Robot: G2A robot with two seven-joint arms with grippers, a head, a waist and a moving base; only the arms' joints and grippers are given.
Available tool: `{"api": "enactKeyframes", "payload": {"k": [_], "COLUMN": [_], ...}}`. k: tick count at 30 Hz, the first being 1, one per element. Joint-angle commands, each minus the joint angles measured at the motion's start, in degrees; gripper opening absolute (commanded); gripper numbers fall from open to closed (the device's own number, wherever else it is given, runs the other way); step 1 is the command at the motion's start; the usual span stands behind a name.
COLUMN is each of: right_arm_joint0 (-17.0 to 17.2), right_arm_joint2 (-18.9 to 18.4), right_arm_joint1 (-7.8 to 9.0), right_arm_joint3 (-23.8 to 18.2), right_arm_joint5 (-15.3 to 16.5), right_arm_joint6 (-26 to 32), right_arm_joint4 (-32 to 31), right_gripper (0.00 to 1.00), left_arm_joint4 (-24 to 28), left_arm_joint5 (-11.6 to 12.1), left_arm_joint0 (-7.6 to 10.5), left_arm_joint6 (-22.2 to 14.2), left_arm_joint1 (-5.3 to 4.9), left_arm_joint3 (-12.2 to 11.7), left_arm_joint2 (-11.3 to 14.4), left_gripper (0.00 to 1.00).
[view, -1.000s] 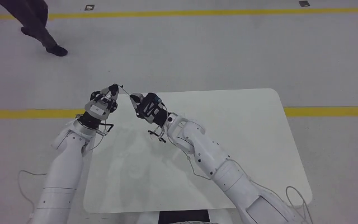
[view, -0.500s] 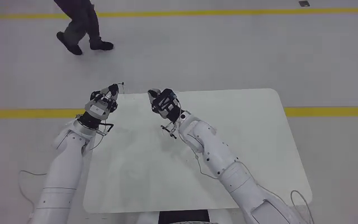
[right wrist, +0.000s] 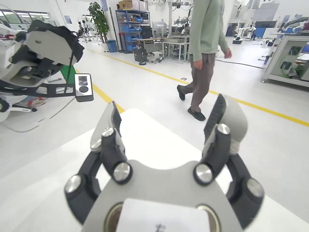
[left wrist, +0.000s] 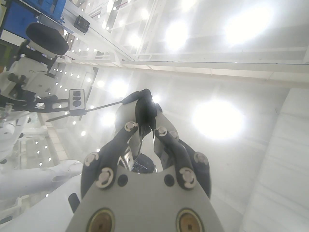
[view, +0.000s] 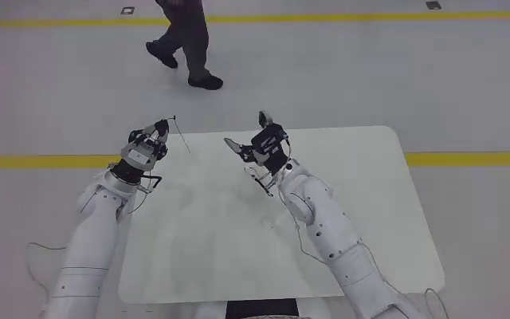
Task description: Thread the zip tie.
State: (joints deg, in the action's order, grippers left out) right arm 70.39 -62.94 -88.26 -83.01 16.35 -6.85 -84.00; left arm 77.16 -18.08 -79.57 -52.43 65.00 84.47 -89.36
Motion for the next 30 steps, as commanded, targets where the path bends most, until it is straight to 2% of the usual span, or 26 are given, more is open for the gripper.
{"api": "enactKeyframes", "payload": {"k": [1, 6, 9, 12, 15, 21, 24, 27, 29, 30], "right_arm_joint0": [0.0, 0.37, 1.45, 2.52, 3.85, 5.72, 6.45, 7.0, 7.29, 7.29], "right_arm_joint2": [0.0, -0.49, -3.2, -6.26, -8.66, -11.4, -12.45, -13.28, -13.07, -13.07], "right_arm_joint1": [0.0, 0.06, 0.32, 0.75, 0.98, 1.47, 1.65, 1.71, 1.74, 1.74], "right_arm_joint3": [0.0, -0.32, -1.87, -3.57, -5.28, -7.94, -9.29, -10.31, -11.34, -11.34], "right_arm_joint5": [-0.01, -0.88, -2.65, -2.65, -2.18, 0.17, 1.0, 2.54, 3.13, 3.13], "right_arm_joint6": [0.01, -0.12, -0.73, -1.24, -2.03, -1.79, -2.02, -2.19, -1.71, -1.71], "right_arm_joint4": [-0.01, 0.57, 4.22, 7.57, 12.98, 19.42, 22.69, 28.29, 34.42, 34.42], "right_gripper": [1.0, 1.0, 1.0, 1.0, 1.0, 1.0, 1.0, 1.0, 1.0, 1.0], "left_arm_joint4": [0.0, 0.0, 1.89, 3.28, 4.23, 7.08, 7.88, 8.09, 7.14, 7.14], "left_arm_joint5": [0.0, 0.0, -0.1, -0.79, -1.4, -1.4, -1.4, -1.4, -1.4, -1.4], "left_arm_joint0": [0.0, 0.0, -0.32, -0.63, -0.57, 0.15, 0.81, 1.45, 1.81, 1.81], "left_arm_joint6": [0.0, 0.0, 1.14, -0.1, -2.57, -6.58, -7.92, -8.88, -9.75, -9.75], "left_arm_joint1": [0.0, 0.0, 0.23, 0.39, 0.49, 0.28, -0.11, -0.63, -1.1, -1.1], "left_arm_joint3": [0.0, 0.0, 1.02, 2.03, 2.61, 3.12, 3.13, 2.78, 2.54, 2.54], "left_arm_joint2": [0.0, 0.0, 0.78, 1.79, 3.25, 6.95, 8.39, 9.37, 9.99, 9.99], "left_gripper": [0.0, 0.0, 0.0, 0.0, 0.0, 0.0, 0.0, 0.0, 0.0, 0.0]}}
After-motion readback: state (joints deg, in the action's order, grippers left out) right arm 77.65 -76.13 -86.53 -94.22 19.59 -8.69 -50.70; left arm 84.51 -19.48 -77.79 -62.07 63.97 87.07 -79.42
